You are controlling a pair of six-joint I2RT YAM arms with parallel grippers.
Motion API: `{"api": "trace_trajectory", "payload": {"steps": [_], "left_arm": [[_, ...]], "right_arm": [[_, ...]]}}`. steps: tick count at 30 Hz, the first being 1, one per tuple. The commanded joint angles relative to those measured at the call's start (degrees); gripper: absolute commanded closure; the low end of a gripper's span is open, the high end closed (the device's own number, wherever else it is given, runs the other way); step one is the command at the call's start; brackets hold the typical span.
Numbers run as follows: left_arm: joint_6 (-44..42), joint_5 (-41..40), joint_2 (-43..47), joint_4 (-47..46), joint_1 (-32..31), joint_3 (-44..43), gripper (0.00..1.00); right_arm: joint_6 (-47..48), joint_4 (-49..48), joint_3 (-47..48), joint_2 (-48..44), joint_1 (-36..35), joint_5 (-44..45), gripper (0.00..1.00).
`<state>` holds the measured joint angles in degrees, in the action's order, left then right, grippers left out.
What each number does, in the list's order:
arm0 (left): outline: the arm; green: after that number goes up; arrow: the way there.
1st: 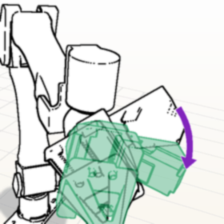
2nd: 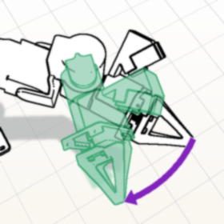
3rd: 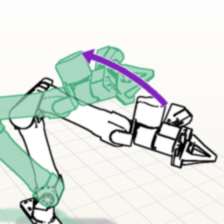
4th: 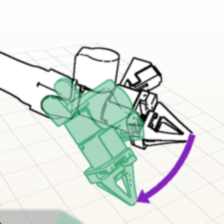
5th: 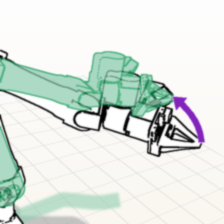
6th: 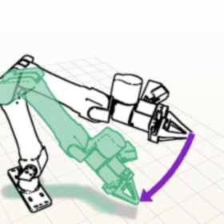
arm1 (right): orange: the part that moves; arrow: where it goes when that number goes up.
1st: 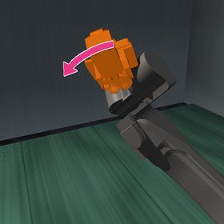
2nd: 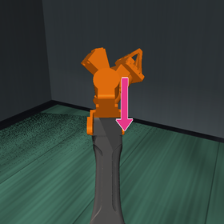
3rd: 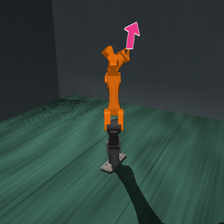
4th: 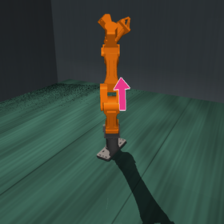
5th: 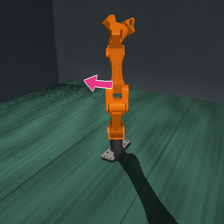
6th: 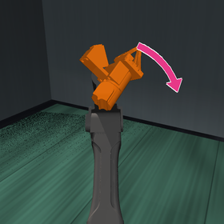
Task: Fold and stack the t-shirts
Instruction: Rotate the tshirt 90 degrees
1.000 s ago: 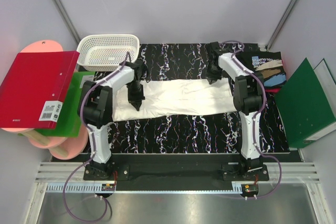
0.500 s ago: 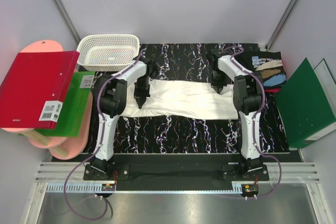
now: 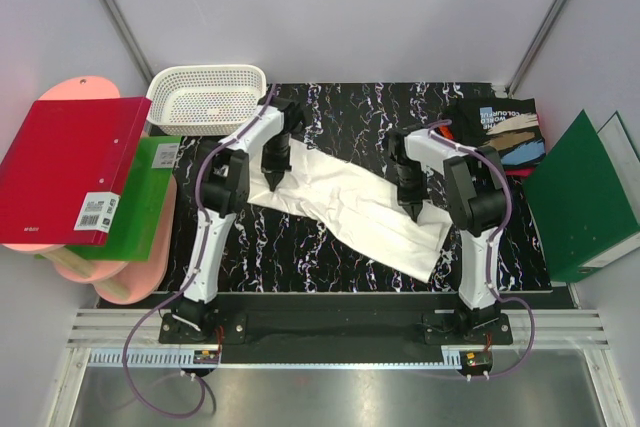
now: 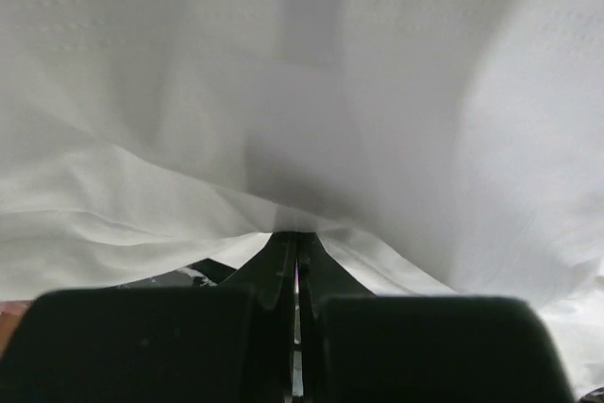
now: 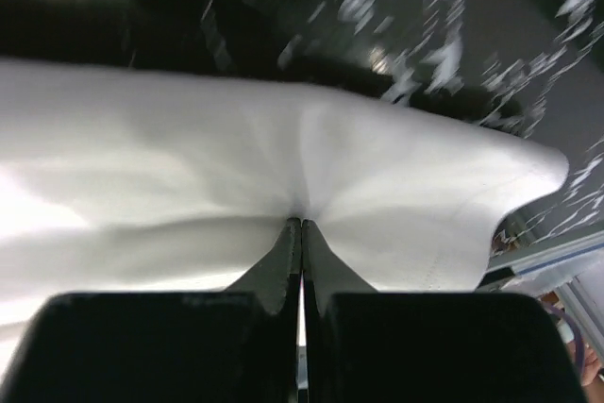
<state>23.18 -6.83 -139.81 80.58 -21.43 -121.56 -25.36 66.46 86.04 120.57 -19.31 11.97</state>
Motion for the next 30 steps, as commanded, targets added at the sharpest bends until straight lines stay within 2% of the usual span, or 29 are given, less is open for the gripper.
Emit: {"api": "trace_trajectory", "payload": {"steps": [1,2,7,11,13,15,16,18,19,20,21,22,23,28,30], "left_arm": [[1.3,3.3,-5.0,0.5,0.0,-8.0,1.0],[1.3,4.5,-6.3,1.8,0.1,-12.5,1.0],[2.1,9.6,-8.4,1.4,-0.4,-14.3,1.0],[2.7,13.6,-10.6,0.6,-0.4,-19.8,1.0],[2.3,13.2,-9.9,0.8,-0.2,-19.7,1.0],[1.6,11.8,-5.0,-1.5,-0.2,-14.6,1.0],[1.0,11.5,-2.3,-3.0,-0.2,-11.8,0.9],[0.6,10.8,6.2,-7.2,0.0,-2.9,0.61],[0.1,11.0,8.9,-8.1,0.0,-0.6,0.44],[-0.1,11.1,13.9,-9.1,0.1,3.3,0.17],[-0.3,11.8,16.2,-10.5,0.2,4.9,0.05],[-0.8,12.4,18.4,-11.0,0.3,6.1,0.01],[-0.9,12.9,22.8,-11.6,0.4,8.0,0.01],[-1.5,13.1,33.8,-12.6,1.6,12.7,0.01],[-1.6,11.5,38.3,-12.7,2.6,14.9,0.01]], "right_arm": [[-3.7,3.8,-1.8,-5.2,-4.9,-4.7,1.0],[-3.9,4.3,-1.8,-5.7,-5.6,-5.4,1.0],[-6.6,7.7,-1.2,-6.8,-10.6,-8.4,1.0],[-7.9,9.0,-1.4,-6.7,-13.6,-9.9,1.0],[-9.1,9.3,-0.7,-7.5,-14.5,-6.6,1.0],[-9.9,9.6,1.0,-8.9,-14.6,-4.7,1.0],[-9.9,9.5,1.8,-9.5,-14.5,-3.1,1.0],[-9.3,8.7,5.0,-10.1,-14.6,-2.0,1.0],[-8.6,7.9,6.1,-10.2,-14.5,-1.7,1.0],[-7.9,6.6,7.4,-10.0,-14.6,-1.4,1.0],[-6.7,6.2,10.8,-9.9,-14.6,-0.9,1.0],[-6.0,5.7,12.6,-9.7,-14.6,0.1,1.0],[-5.1,4.0,14.1,-9.0,-14.5,0.0,1.0],[0.7,-2.7,25.6,-4.3,-14.6,-2.1,1.0],[3.3,-3.4,33.0,1.5,-14.6,-3.6,1.0]]}}
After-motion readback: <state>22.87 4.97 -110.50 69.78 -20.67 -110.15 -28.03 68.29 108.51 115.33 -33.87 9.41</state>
